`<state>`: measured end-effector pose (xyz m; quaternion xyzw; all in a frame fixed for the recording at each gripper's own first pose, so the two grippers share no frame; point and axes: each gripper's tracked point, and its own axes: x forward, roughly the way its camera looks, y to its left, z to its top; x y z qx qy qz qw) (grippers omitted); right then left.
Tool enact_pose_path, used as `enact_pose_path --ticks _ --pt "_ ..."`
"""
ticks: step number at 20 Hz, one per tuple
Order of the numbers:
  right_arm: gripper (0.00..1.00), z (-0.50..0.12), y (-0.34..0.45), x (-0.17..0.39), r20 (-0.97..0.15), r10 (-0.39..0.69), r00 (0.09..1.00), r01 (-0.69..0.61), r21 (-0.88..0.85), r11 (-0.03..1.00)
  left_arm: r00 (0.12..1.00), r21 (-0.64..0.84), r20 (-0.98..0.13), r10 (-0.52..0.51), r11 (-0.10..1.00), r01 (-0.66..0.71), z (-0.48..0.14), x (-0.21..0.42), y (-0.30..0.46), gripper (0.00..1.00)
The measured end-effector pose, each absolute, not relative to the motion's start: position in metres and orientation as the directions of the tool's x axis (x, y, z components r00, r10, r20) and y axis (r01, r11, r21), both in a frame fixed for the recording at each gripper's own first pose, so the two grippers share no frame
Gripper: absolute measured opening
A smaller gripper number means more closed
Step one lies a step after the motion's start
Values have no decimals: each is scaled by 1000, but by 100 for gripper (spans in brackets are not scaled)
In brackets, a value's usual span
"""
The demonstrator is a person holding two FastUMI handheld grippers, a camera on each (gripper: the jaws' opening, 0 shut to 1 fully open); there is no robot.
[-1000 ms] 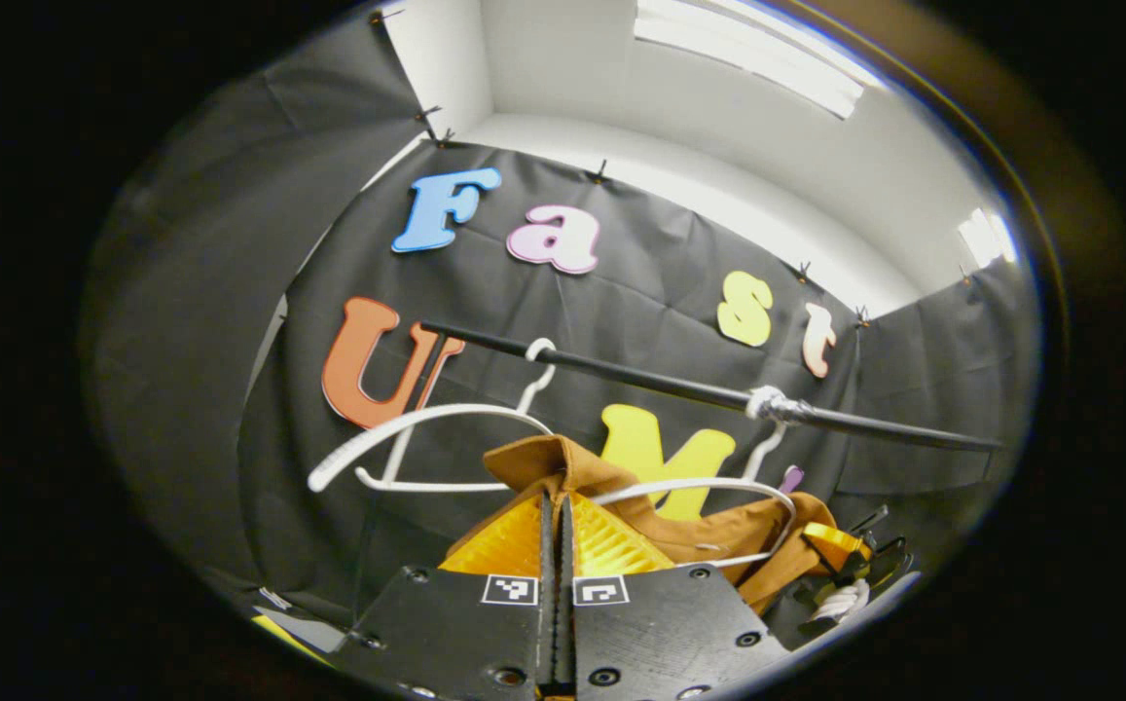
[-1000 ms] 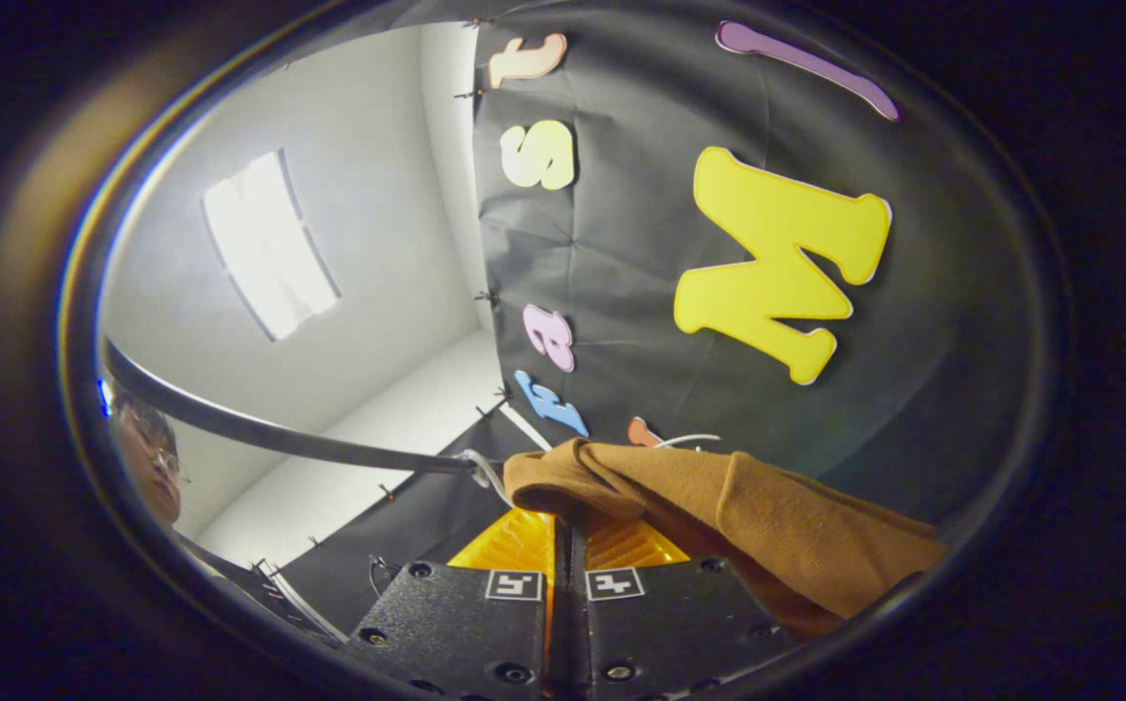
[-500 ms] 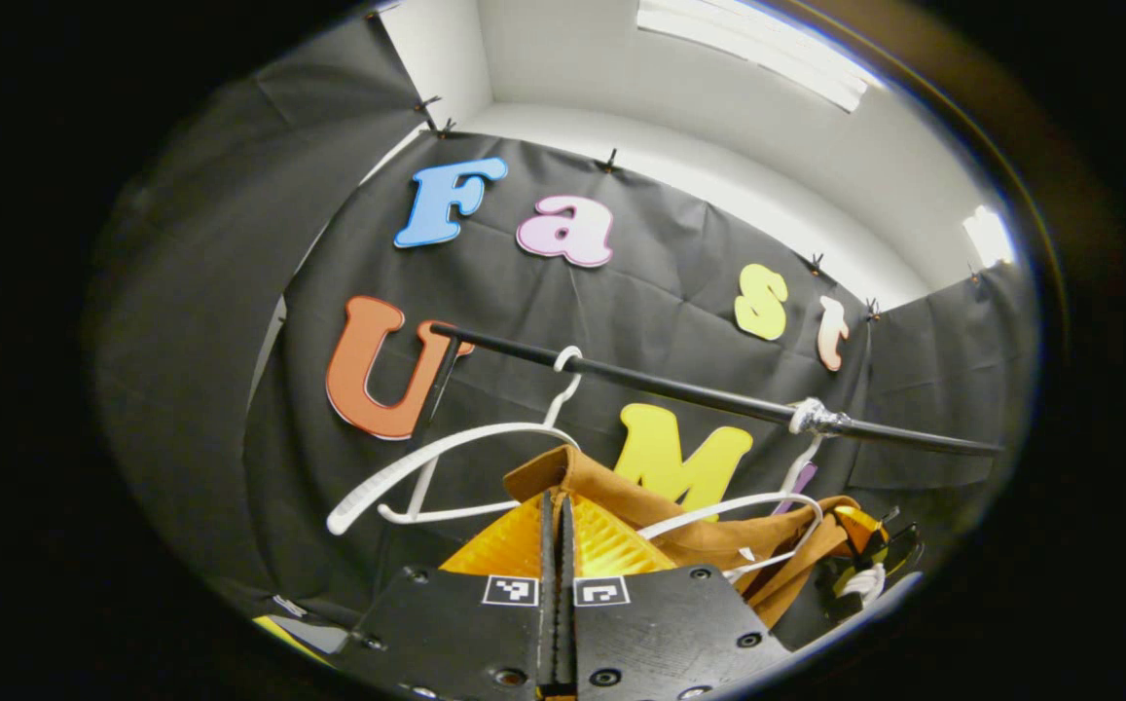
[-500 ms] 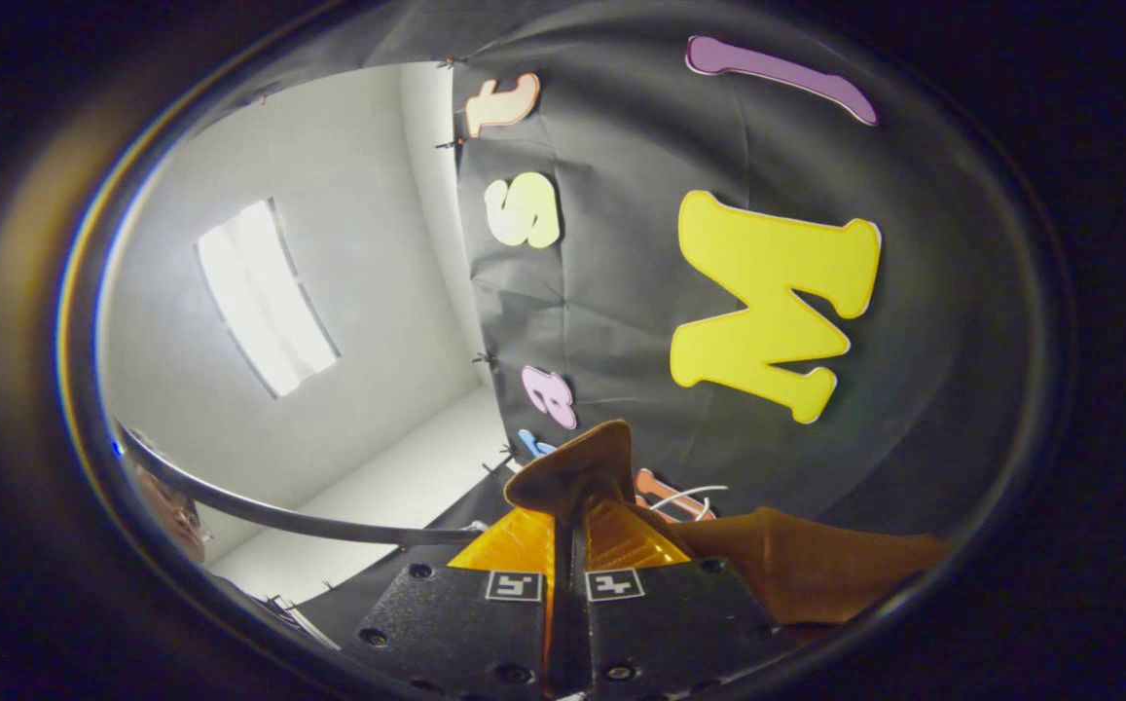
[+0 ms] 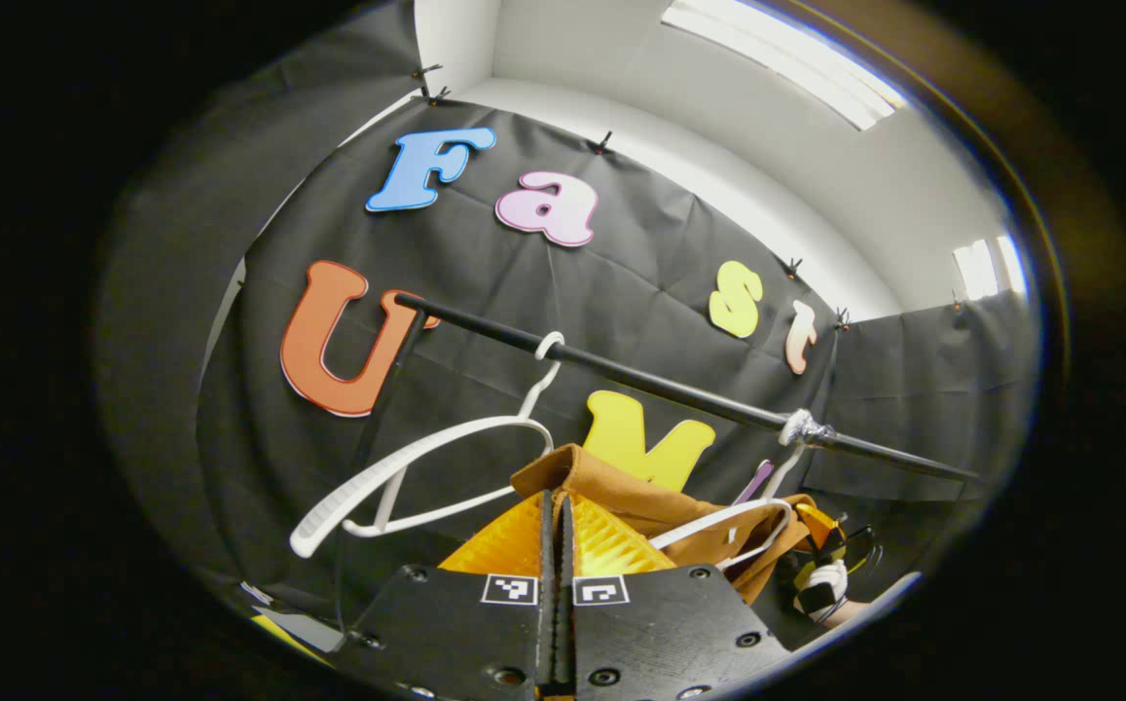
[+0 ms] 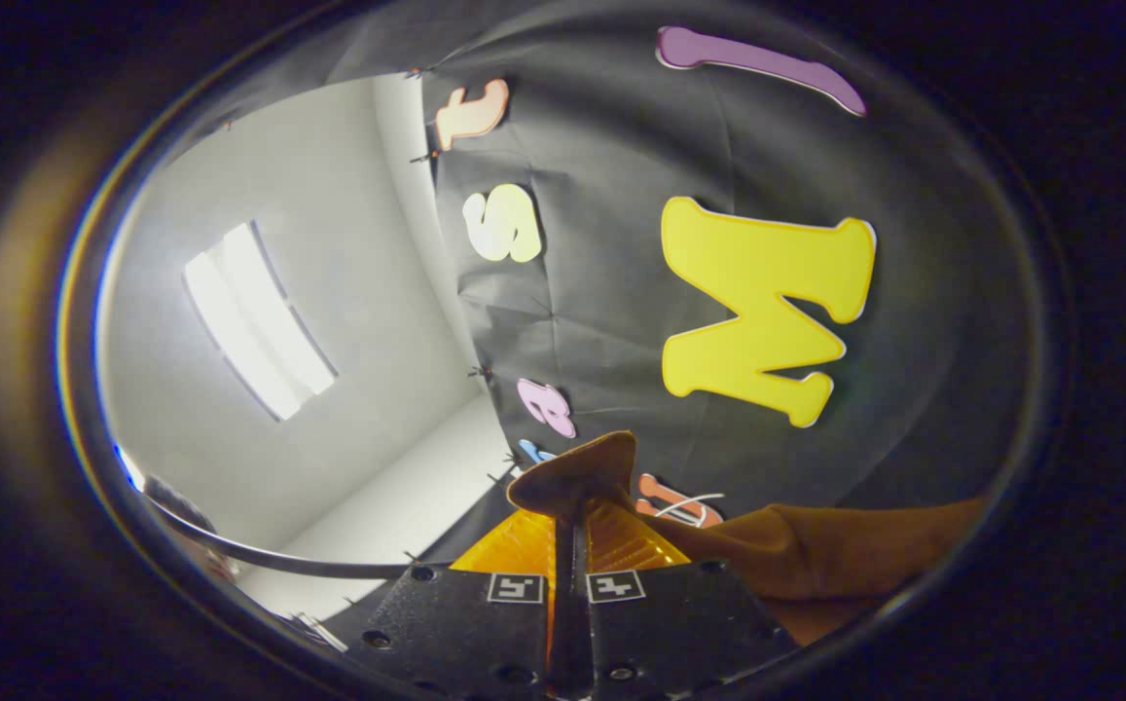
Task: Grasp the clothes on the hanger with both hands and then place them into the laundry hamper below.
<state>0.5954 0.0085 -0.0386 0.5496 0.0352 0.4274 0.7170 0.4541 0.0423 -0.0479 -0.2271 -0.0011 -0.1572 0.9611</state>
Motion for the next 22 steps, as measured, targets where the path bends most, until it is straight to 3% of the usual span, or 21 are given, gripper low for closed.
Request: enact_pose_path --ticks 1,2,3,4,6,11,13,14,17,18,20,22 --pt "2 -35 12 594 391 671 630 -588 804 83 951 -425 70 -302 853 302 -46 455 44 0" --pt "2 -34 11 599 356 672 650 -597 786 161 951 -409 63 -301 862 300 -44 457 45 5" --pt "3 -38 5 607 299 656 693 -594 754 283 950 -404 65 -304 863 304 -41 458 44 5" --pt "3 -38 2 612 259 649 715 -592 718 365 948 -397 65 -313 863 312 -38 457 41 0" --pt "3 -37 1 617 202 616 761 -578 641 505 946 -372 69 -317 872 319 -33 458 39 0" --pt "3 -36 4 636 106 526 844 -509 468 722 949 -336 22 -315 891 304 -37 468 40 0" --pt "3 -41 7 644 67 518 853 -491 438 753 944 -345 15 -329 885 314 -41 471 43 0" --pt "4 -44 9 648 57 521 852 -487 453 747 941 -368 10 -338 874 317 -44 473 45 5" --pt "4 -69 6 657 -2 491 871 -431 479 765 937 -389 -36 -348 868 308 -65 478 44 0" --pt "3 -78 6 659 -24 489 872 -416 489 767 935 -386 -47 -352 869 308 -70 478 42 5" --pt "3 -85 7 656 -17 512 859 -419 551 721 933 -393 -46 -356 865 311 -75 478 43 0" --pt "3 -102 13 658 -38 549 835 -411 621 667 935 -449 -44 -352 843 296 -85 480 48 5"
